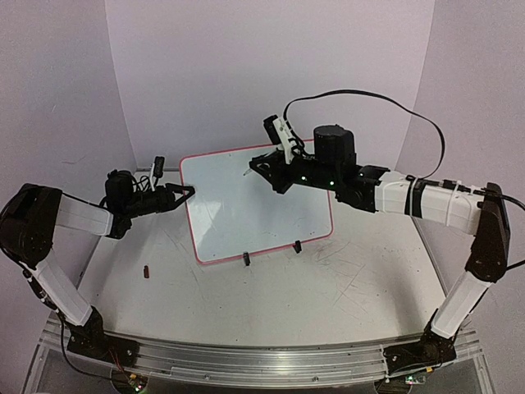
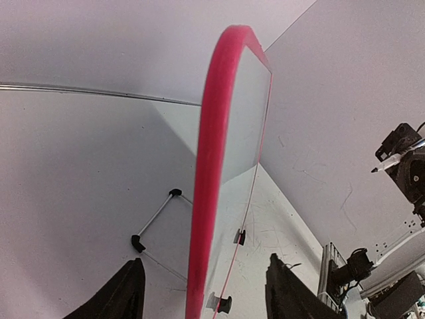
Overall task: Write a sentence on the whiteboard
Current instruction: Hold the whiteboard at the center of the board.
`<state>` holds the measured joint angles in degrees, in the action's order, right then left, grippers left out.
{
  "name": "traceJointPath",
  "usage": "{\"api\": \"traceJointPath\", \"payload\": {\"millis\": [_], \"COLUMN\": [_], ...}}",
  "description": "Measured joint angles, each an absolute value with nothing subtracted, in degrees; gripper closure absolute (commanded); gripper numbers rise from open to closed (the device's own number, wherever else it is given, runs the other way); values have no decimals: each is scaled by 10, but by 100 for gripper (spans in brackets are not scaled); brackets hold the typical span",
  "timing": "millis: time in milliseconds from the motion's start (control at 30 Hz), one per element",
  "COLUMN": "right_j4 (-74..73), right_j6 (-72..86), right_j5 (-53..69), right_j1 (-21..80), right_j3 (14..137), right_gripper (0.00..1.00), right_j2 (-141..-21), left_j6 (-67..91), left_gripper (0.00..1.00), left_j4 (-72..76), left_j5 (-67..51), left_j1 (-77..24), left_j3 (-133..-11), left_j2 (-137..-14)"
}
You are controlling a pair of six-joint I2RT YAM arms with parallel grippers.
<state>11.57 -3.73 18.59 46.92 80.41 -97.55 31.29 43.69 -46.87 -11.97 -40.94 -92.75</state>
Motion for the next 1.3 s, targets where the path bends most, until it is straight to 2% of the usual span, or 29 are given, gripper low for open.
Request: {"api": "traceJointPath", "payload": {"millis": [367,700,867,1300], "right_j4": [119,120,122,118], "right_j6": [-45,-45,-46,-76], "right_j5": [191,211,215,174], "right_j1": [469,472,479,525], "right_j3": [811,863,908,1039], "right_gripper": [100,100,100,100], "right_j2": [-985,-1033,-1073,-1190], "left_j6": [313,306,297,227], "left_gripper": [46,57,63,89], "left_j4": [441,454,460,465], "left_j5": [-477,-496,-514,-525], "left_j1": [-114,-112,-110,-107], "left_j3": [-409,-410,-415,-417], "left_j2": [-930,-931,-939,-960]}}
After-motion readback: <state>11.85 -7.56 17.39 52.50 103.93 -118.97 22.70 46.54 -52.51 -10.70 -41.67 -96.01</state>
